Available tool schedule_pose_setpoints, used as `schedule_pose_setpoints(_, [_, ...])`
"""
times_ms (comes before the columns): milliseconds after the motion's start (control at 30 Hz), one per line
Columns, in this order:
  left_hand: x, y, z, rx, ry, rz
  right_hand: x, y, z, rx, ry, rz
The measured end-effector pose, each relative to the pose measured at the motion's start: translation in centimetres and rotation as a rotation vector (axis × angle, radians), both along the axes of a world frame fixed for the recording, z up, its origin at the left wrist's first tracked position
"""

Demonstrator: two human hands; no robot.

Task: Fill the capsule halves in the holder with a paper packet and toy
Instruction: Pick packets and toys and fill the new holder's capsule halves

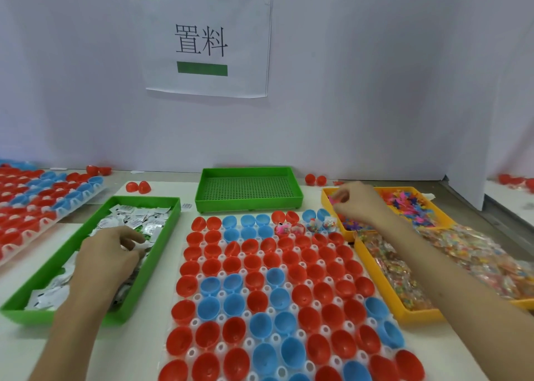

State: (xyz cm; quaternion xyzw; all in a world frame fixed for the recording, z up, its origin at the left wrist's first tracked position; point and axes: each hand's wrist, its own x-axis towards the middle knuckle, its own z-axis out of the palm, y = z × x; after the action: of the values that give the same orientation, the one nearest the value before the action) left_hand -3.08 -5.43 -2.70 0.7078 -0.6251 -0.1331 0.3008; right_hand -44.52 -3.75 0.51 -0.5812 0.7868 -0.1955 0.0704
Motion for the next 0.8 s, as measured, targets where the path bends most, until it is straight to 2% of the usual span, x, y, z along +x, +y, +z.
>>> schedule_pose_setpoints(67, [-0.4, 0.2, 0.3, -0.042, -0.02, 0.033, -1.0, 0.5, -0.9, 0.044, -0.04, 0.007])
schedule_pose_setpoints(167, [-0.5, 0.2, 0.3, -0.071, -0.062, 0.079, -1.6, 1.1, -1.5, -0.032, -0.094, 0.018])
schedule_pose_setpoints(333, [-0.2, -0.1, -0.1, 0.045, -0.076, 0.028, -2.1, 1.4, -1.5, 0.053, -0.039, 0.08])
schedule_pose_setpoints(433, [-0.2, -0.1, -0.1, 0.045, -0.029, 0.018, -2.2, 1.2, -1.2, 0.115, -0.007, 0.088])
schedule_pose_setpoints(600, [-0.5, 0.5, 0.6, -0.203, 0.092, 0.039, -2.7, 1.3, -1.3, 0.051, -0.098, 0.066])
schedule_pose_setpoints(667, [-0.9, 0.7, 1.1, -0.314, 0.187, 0.011, -3.1, 1.6, -1.6, -0.038, -0.109, 0.036])
schedule_pose_setpoints(800, [-1.8, 0.8, 1.8, -0.475, 0.224, -0.03, -3.9, 2.1, -2.0, -0.257, -0.083, -0.058])
